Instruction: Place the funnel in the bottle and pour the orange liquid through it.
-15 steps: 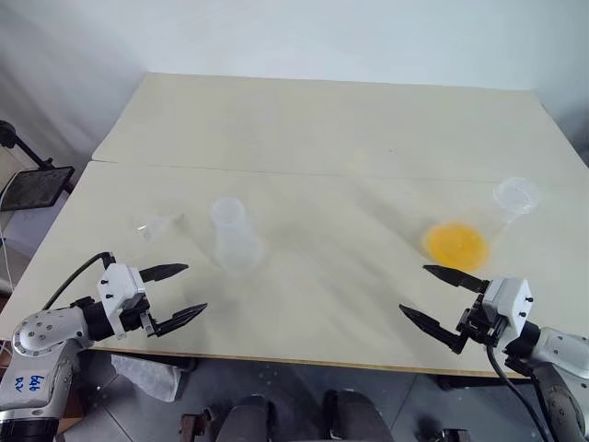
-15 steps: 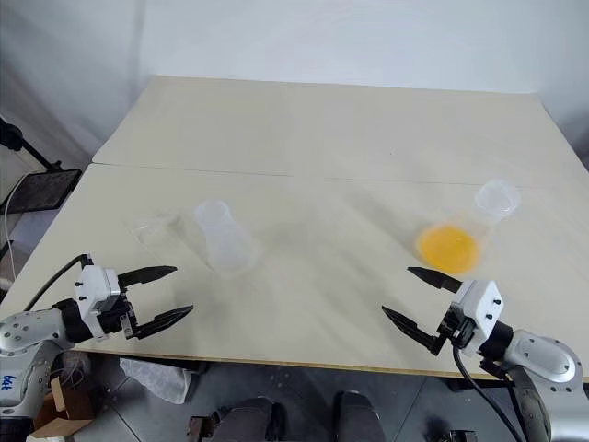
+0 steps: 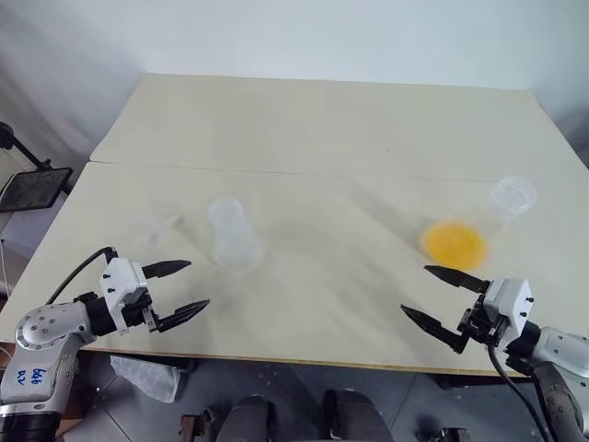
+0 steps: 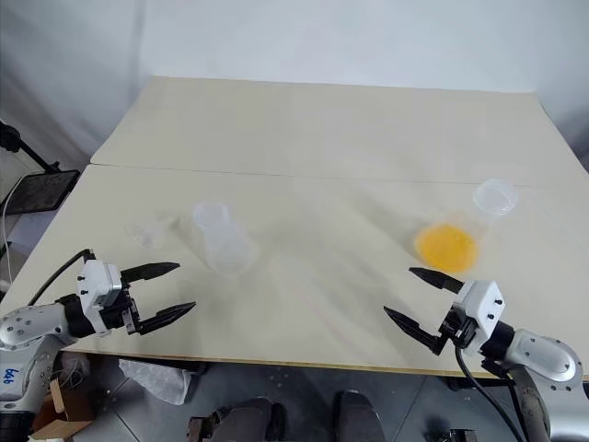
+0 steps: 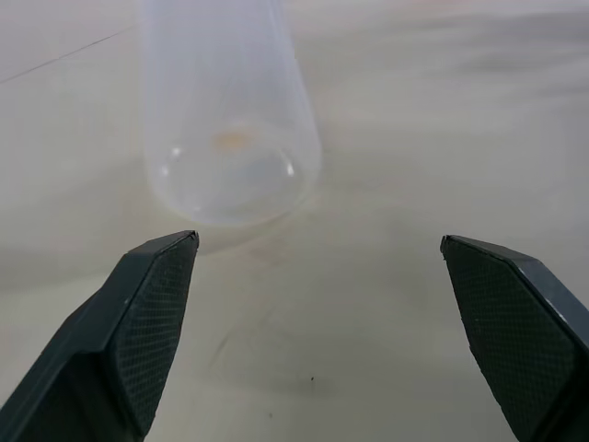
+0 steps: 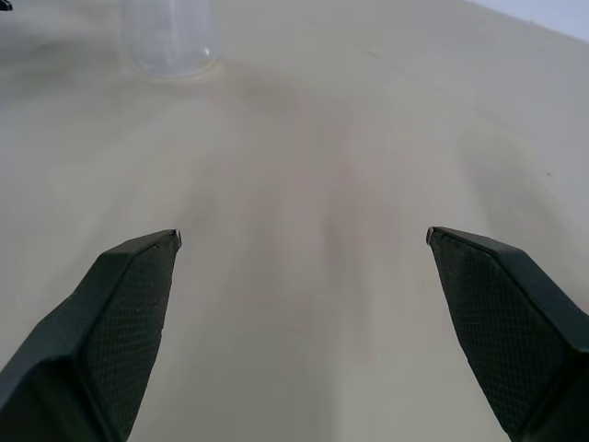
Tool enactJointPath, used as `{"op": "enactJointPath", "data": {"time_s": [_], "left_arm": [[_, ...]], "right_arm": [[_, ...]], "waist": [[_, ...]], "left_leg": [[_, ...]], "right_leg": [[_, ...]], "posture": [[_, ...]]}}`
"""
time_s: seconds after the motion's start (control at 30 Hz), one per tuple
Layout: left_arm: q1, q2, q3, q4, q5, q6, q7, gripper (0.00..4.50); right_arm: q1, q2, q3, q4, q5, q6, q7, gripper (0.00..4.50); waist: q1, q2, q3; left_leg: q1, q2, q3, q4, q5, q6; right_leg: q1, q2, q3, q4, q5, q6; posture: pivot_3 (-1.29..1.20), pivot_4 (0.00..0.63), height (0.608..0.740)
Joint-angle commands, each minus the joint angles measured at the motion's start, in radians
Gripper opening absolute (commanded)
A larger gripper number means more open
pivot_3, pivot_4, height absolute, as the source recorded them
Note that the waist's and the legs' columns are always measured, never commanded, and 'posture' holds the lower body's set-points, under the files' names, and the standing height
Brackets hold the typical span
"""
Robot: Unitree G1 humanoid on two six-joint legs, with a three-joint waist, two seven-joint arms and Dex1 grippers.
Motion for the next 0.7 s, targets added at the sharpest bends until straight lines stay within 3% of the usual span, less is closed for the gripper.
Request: {"op": "enactJointPath", "data": {"time_s": [0.03, 0.7], "left_arm": [[0.004, 0.004, 0.020, -0.031, -0.020, -0.007, -0.007, 4.48], [-0.003, -0.007, 0.031, -0.050, -0.030, -0.004, 0.019, 4.48]], "right_arm": [[-0.004, 0.004, -0.014, -0.001, 0.005, -0.026, 0.010, 4.50], [-0.027, 0.001, -0.007, 0.043, 0.010, -0.044, 0.052, 4.50]], "waist": [[0.000, 0.000, 0.000], [0.000, 0.000, 0.000]], "left_leg": [[0.000, 0.000, 0.000, 0.000, 0.000, 0.000], [0.000, 0.000, 0.000, 0.000, 0.000, 0.000]], "right_leg": [[0.000, 0.000, 0.000, 0.000, 0.000, 0.000], [0.000, 0.000, 0.000, 0.000, 0.000, 0.000]], "posture": [[0.00, 0.150, 0.740], [0.00, 0.150, 0.740]]}}
